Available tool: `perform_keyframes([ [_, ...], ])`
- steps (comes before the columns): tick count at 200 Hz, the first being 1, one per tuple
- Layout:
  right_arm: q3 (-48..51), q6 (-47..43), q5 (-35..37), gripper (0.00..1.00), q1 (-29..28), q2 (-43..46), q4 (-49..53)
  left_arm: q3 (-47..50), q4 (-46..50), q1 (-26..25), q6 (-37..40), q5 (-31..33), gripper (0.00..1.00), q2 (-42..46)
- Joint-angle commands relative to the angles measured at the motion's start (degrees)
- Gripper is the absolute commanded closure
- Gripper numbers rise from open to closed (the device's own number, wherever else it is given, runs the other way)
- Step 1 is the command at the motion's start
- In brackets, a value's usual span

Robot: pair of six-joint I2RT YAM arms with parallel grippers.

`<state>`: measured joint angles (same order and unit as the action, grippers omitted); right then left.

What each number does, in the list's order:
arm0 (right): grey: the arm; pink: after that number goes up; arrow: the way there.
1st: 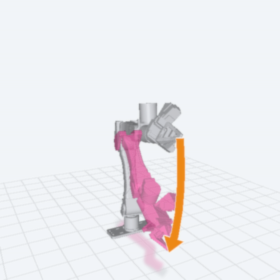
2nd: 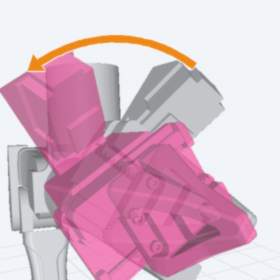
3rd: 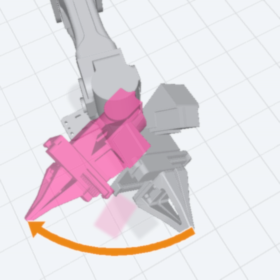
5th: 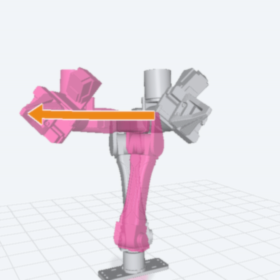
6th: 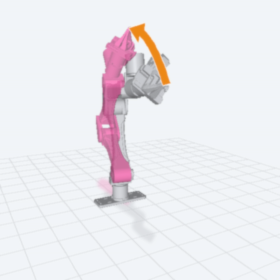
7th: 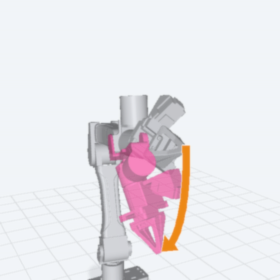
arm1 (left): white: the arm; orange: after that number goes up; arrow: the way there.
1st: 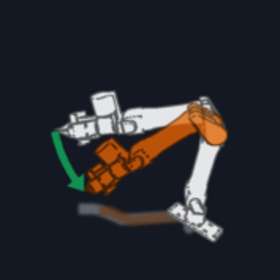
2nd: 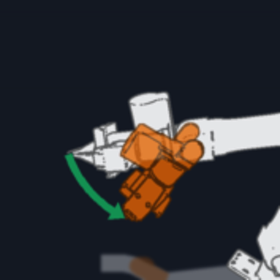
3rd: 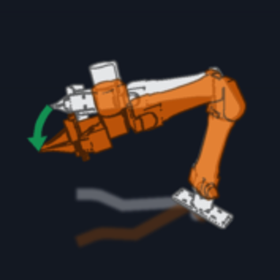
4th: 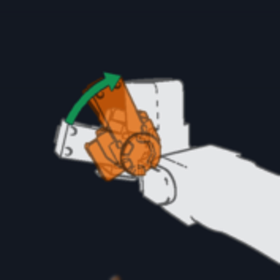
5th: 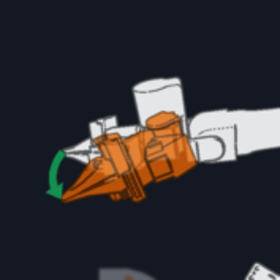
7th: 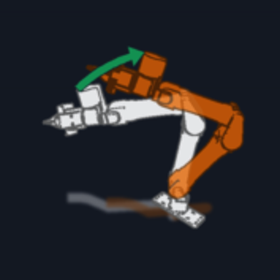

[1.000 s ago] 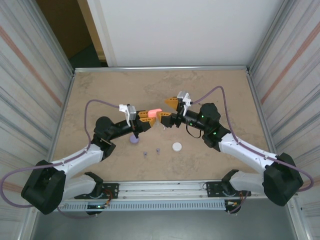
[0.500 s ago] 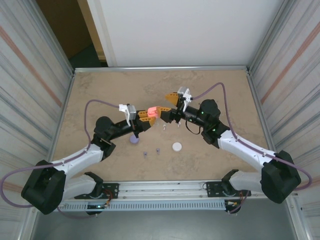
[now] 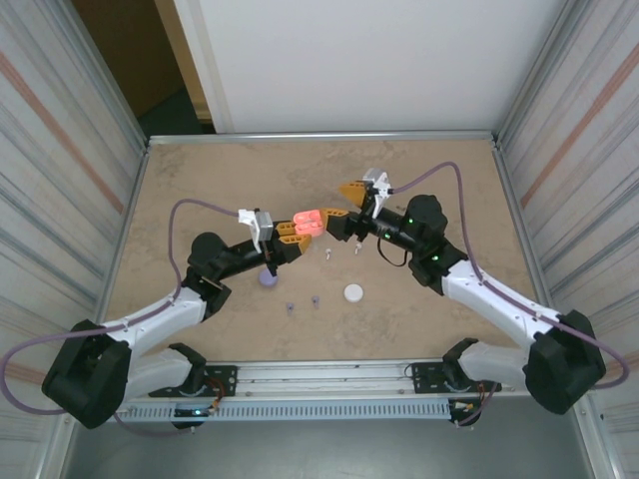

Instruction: Insert wireless bluetooth earbuds into charging case

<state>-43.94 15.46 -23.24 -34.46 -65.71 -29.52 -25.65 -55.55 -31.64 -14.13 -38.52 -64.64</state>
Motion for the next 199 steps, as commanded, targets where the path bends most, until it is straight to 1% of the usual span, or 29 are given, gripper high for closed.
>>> perform_keyframes([
  [1, -3.9, 5.9, 5.1, 0.13, 2.1, 4.0, 10.8, 0.9, -0.4, -0.4, 1.9, 1.7, 1.00, 3.1],
  [19, -6.8, 9.5, 3.3, 0.13, 5.5, 4.5, 20.3, 1.0, 1.9, -0.4, 3.0, 2.0, 1.00, 5.5],
  [38, -8.7, 10.9, 2.6, 0.14, 7.8, 4.1, 28.1, 1.1, 4.8, -0.4, 4.4, 2.5, 1.00, 8.8],
  [65, -9.0, 10.4, 3.3, 0.14, 8.4, 2.7, 31.6, 1.4, 8.9, -0.4, 6.2, 3.2, 1.00, 14.4],
  [85, -10.1, 10.4, 2.4, 0.16, 8.4, -0.4, 33.0, 1.4, 11.3, -0.4, 6.9, 3.5, 1.00, 18.1],
  [112, -14.1, 10.2, -0.7, 0.19, 7.3, -7.3, 37.1, 1.6, 13.6, -0.4, 7.5, 3.7, 1.00, 21.8],
  [144, -20.0, 7.9, -1.1, 0.20, 3.4, -17.6, 41.4, 2.4, 14.4, -0.4, 7.4, 4.0, 1.00, 24.5],
  [189, -27.3, 5.6, -0.4, 0.21, -1.5, -31.0, 40.9, 3.1, 16.4, -0.4, 7.5, 4.9, 1.00, 26.9],
  [199, -29.5, 4.7, -0.5, 0.24, -2.4, -33.9, 41.8, 3.2, 16.7, -0.4, 7.6, 5.1, 1.00, 27.2],
])
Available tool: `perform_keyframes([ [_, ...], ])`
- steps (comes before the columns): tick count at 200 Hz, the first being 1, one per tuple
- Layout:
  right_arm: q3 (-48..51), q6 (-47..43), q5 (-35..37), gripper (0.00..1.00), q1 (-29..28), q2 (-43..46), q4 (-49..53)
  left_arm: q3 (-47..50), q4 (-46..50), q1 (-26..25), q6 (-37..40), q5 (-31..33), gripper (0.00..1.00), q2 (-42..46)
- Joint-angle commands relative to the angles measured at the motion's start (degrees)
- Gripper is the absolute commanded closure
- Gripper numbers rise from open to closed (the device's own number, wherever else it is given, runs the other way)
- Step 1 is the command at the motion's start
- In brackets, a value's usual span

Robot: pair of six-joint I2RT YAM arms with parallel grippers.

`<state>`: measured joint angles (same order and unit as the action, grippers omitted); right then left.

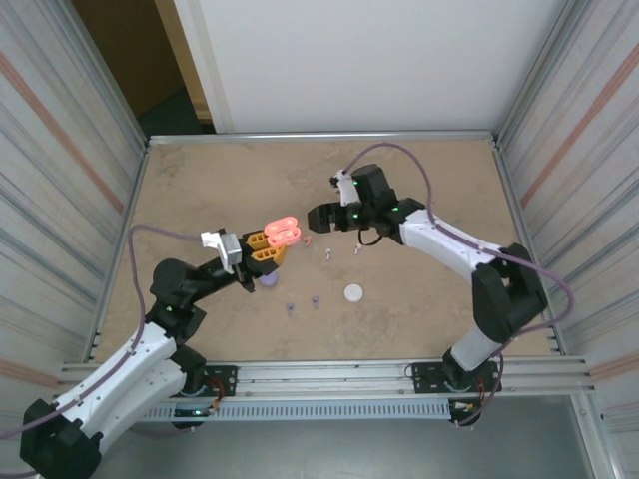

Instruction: Insert wireless bluetooth earbuds into charging case

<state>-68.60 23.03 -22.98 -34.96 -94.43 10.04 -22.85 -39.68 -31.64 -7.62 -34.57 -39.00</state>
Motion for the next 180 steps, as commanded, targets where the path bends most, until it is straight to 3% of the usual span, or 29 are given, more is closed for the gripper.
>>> perform_keyframes([
  [1, -5.1, -2.9, -0.8, 0.24, -2.0, -5.4, 2.4, 0.4, 0.8, -0.4, 1.1, 1.2, 1.00, 1.6],
  [57, -18.7, -7.4, 0.3, 0.37, -5.4, -20.2, 11.9, 0.5, 2.7, -0.4, 2.0, 2.2, 1.00, 2.4],
  [180, -34.4, -9.5, 2.0, 0.51, -6.9, -36.0, 18.5, 0.3, 2.7, -0.4, 2.0, 2.1, 1.00, 1.7],
])
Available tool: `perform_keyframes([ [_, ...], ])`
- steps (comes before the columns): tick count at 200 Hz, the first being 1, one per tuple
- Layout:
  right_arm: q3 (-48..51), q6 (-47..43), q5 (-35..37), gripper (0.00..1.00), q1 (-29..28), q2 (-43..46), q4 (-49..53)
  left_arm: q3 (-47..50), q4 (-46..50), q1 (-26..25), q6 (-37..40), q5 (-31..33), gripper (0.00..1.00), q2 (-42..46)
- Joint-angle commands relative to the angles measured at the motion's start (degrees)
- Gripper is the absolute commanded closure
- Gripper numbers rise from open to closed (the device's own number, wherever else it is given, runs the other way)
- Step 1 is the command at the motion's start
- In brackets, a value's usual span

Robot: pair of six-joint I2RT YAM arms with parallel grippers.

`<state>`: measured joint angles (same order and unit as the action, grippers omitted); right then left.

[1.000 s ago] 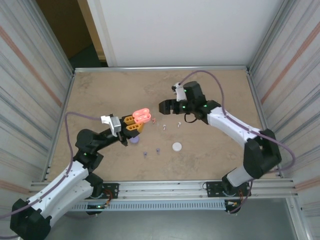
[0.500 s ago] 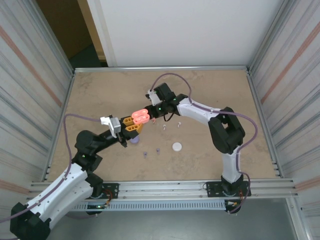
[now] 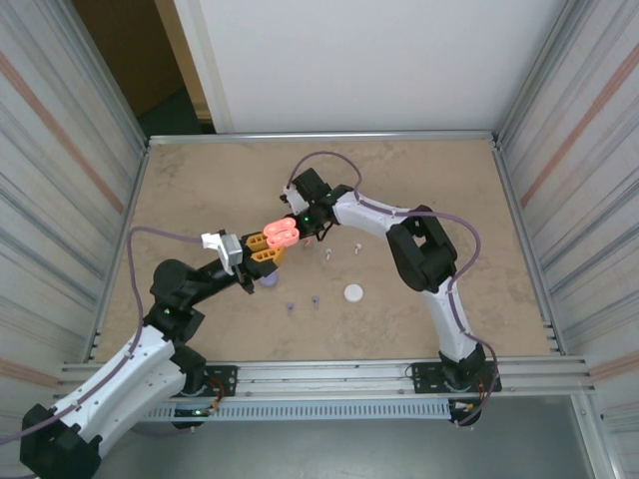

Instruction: Insert wireless bluetooth earbuds into charging case

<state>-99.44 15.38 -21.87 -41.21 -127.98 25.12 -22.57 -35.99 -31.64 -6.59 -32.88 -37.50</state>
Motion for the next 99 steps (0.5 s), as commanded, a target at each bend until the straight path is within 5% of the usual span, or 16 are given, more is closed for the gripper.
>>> perform_keyframes([
  [1, -3.7, -1.9, 1.0, 0.51, -0.7, -2.5, 3.5, 0.0, -1.0, -0.4, 1.0, 0.5, 1.00, 0.2],
  [99, -12.3, -3.1, 3.9, 0.56, -1.8, -9.1, 10.2, -0.2, -1.1, -0.4, 1.3, 0.1, 1.00, -0.4],
])
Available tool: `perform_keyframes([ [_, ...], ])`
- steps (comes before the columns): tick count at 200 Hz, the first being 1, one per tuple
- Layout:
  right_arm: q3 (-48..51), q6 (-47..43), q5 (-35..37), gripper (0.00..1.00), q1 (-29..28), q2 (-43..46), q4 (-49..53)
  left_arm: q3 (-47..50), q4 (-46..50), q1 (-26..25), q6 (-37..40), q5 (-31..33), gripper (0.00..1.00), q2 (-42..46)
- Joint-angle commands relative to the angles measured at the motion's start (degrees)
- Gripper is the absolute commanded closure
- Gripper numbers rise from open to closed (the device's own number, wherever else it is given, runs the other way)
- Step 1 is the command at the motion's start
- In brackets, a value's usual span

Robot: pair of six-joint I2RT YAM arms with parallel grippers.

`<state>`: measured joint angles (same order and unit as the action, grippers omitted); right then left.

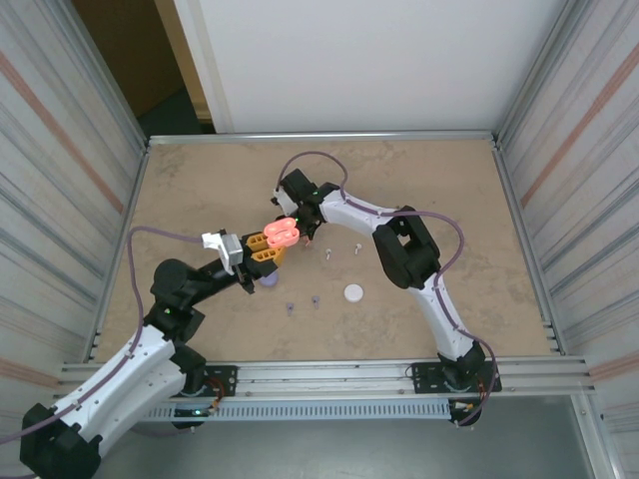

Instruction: Insert wireless bluetooth earbuds into charging case

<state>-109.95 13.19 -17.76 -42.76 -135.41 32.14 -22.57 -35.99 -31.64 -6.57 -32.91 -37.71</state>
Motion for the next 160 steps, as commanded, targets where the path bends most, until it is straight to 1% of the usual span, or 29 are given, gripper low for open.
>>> perform_keyframes([
  [1, -1.8, -0.9, -0.2, 0.56, -0.2, -1.7, 3.3, -0.2, -1.1, -0.4, 1.3, 0.1, 1.00, -0.1],
  [30, -1.7, -1.2, -0.7, 0.58, -0.4, -1.6, 4.2, -0.3, -1.3, -0.4, 1.3, 0.0, 1.00, -0.4],
  [58, -1.6, -1.8, -1.5, 0.58, -0.4, -1.9, 5.3, -0.4, -1.5, -0.4, 1.4, -0.1, 1.00, -0.8],
  [92, -1.6, -2.5, -2.2, 0.62, -0.4, -2.2, 6.5, -0.6, -1.5, -0.4, 1.3, -0.3, 1.00, -1.2],
  [160, -1.3, -3.0, -2.3, 0.67, -0.6, -2.4, 6.8, -0.7, -1.6, -0.4, 1.1, -0.3, 1.00, -1.4],
])
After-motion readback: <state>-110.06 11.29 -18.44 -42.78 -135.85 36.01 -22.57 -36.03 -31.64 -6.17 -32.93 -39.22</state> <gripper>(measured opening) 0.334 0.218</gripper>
